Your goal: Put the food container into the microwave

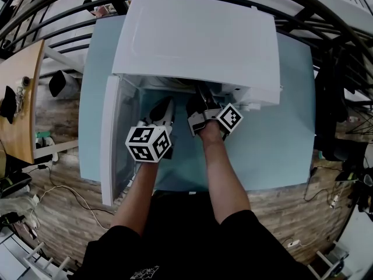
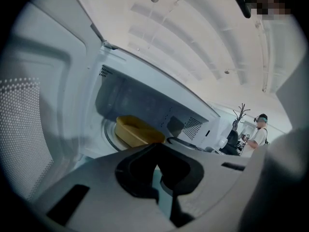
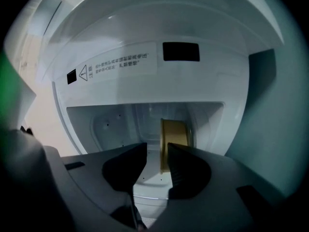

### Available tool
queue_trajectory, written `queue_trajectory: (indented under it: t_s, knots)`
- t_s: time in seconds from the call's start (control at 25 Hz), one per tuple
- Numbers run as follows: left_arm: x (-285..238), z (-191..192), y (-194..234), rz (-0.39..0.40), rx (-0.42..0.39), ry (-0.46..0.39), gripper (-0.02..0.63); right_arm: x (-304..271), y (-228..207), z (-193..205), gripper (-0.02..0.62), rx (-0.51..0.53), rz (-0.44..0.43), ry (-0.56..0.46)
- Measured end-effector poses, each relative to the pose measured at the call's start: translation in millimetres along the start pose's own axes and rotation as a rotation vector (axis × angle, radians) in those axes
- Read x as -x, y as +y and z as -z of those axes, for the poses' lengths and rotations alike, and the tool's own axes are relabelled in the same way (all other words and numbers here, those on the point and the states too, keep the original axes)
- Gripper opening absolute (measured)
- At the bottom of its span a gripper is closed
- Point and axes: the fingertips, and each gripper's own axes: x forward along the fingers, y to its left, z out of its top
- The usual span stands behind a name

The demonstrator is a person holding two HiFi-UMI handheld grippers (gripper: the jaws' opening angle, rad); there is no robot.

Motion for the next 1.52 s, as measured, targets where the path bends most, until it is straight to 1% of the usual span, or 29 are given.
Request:
queue_trajectory:
  t_s: [0.44,0.96,1.28,1.52]
  knots:
    - [9,-1,-6,-0.027,-0.003,-0.015,0.008,8,-2,6,0.118,0.017,0.031,0.063]
    - [16,0,-29,-0.068,-0.008,-0.042,0.008,27,15,12,0.117,0.028,0.004,0.142]
    - [28,5,-51,-0.103,-0.016,-0.065,0.008,55,33,15,0.056,0.026,-0.037,0.198]
    - [41,12,-73,-0.135,-0.018,-0.081,0.008,82,50,16,0.031,0.049,-0.064,0.271]
